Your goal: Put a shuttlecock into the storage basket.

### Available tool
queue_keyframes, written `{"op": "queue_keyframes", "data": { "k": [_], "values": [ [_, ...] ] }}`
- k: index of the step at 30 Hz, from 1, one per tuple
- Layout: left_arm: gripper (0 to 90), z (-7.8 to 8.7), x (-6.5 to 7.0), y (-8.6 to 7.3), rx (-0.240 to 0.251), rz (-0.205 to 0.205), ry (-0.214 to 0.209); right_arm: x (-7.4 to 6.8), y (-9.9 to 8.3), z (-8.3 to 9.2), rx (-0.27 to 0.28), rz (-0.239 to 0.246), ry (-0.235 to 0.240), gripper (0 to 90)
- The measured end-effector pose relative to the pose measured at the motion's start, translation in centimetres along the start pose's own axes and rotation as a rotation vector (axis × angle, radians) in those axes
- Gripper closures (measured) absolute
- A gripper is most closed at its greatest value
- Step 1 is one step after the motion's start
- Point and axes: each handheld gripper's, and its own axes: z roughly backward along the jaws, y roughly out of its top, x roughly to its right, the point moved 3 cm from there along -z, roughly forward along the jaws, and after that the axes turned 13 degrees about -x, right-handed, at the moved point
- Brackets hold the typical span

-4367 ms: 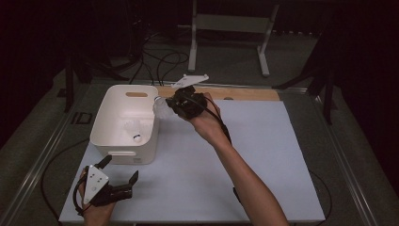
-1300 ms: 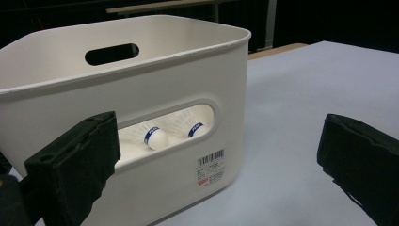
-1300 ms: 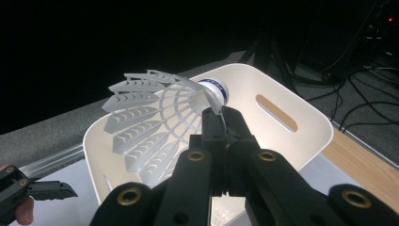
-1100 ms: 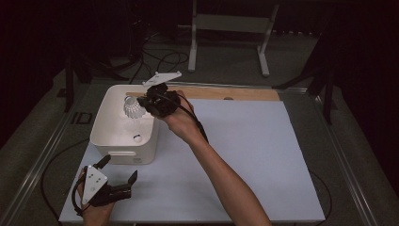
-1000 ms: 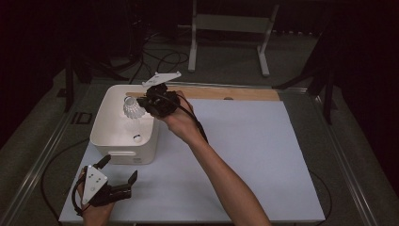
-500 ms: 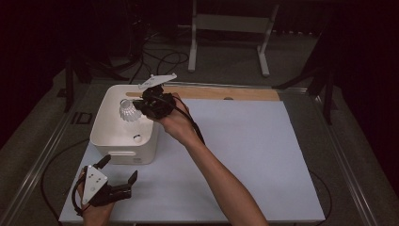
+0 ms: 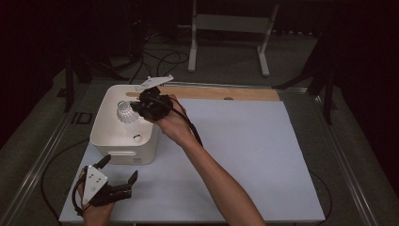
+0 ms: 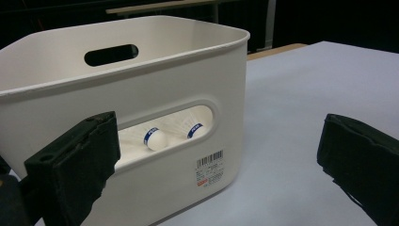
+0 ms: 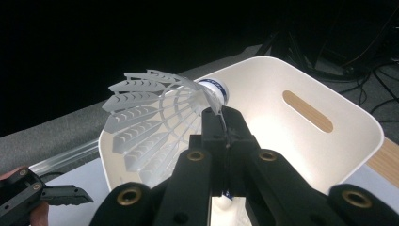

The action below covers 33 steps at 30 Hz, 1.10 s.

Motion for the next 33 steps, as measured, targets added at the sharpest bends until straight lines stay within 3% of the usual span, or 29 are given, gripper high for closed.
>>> {"op": "queue_keyframes", "data": {
  "k": [23,24,27,29,31,33],
  "values": [
    [0.3,0.08,-0.05,-0.04,0.0,0.002,0.001,-0.74,0.22,-0.99,0.002,-0.005,0.025,88.8],
    [0.3,0.07,-0.03,-0.03,0.002,0.002,0.002,-0.77,0.22,-1.01,0.004,-0.006,0.024,84.7],
    [0.3,0.07,-0.03,-0.03,0.0,0.001,0.001,-0.68,0.3,-0.92,0.035,-0.012,0.067,46.8],
    [0.3,0.06,-0.04,-0.04,0.001,0.001,0.002,-0.43,0.33,-0.81,0.047,-0.04,0.079,29.0],
    [0.3,0.07,-0.04,-0.03,0.002,0.001,0.002,-0.2,0.29,-0.7,0.044,-0.06,0.051,20.6],
    [0.4,0.05,-0.02,-0.03,0.001,0.001,0.002,0.06,0.17,-0.56,0.038,-0.067,0.051,15.9]
  ]
}}
